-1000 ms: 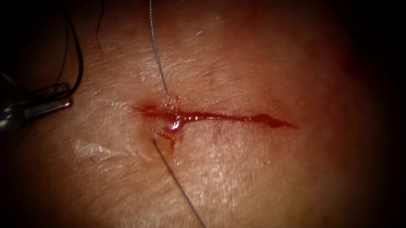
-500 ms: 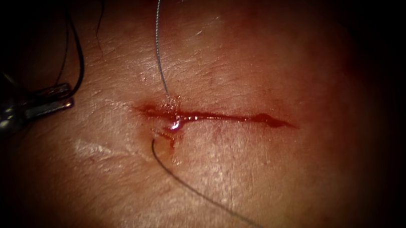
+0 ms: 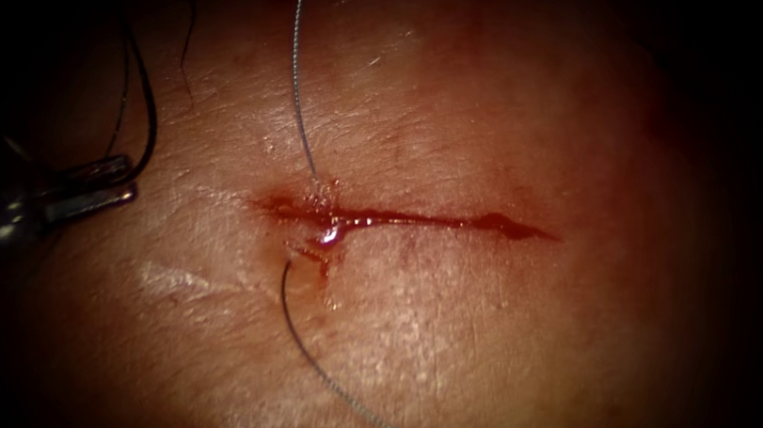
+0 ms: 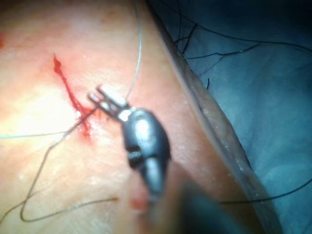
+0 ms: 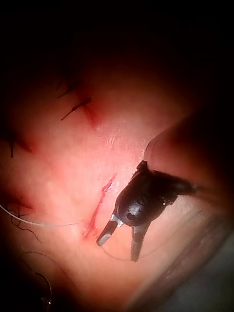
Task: Wound Closure
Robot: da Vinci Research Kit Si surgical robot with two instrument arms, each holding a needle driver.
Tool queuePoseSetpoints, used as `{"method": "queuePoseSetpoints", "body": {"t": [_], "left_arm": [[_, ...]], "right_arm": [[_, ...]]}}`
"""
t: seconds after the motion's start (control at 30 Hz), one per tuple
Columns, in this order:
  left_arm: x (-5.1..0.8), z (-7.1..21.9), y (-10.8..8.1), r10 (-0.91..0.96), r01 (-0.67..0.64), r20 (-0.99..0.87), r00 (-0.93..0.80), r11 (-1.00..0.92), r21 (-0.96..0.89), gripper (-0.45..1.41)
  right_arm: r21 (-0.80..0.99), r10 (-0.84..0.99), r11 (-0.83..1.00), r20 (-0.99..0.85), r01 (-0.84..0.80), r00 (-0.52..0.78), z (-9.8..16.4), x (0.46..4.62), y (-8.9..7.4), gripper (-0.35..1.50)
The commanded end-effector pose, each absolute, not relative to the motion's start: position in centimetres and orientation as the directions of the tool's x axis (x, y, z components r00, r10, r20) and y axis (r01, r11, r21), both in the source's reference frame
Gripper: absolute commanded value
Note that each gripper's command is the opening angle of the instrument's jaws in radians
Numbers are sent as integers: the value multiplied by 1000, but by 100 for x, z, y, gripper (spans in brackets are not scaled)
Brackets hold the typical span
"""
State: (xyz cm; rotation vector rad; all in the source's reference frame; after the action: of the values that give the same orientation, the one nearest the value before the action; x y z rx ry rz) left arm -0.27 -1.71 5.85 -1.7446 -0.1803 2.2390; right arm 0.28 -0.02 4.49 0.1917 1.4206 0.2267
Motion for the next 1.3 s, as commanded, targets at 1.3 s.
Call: {"method": "queuePoseSetpoints", "body": {"t": [1.3], "left_arm": [[-26, 591, -181, 309, -153, -925, -222, -948, -280, -45]], "right_arm": [[-296, -334, 942, -819, 156, 466, 693, 387, 41, 124]]}}
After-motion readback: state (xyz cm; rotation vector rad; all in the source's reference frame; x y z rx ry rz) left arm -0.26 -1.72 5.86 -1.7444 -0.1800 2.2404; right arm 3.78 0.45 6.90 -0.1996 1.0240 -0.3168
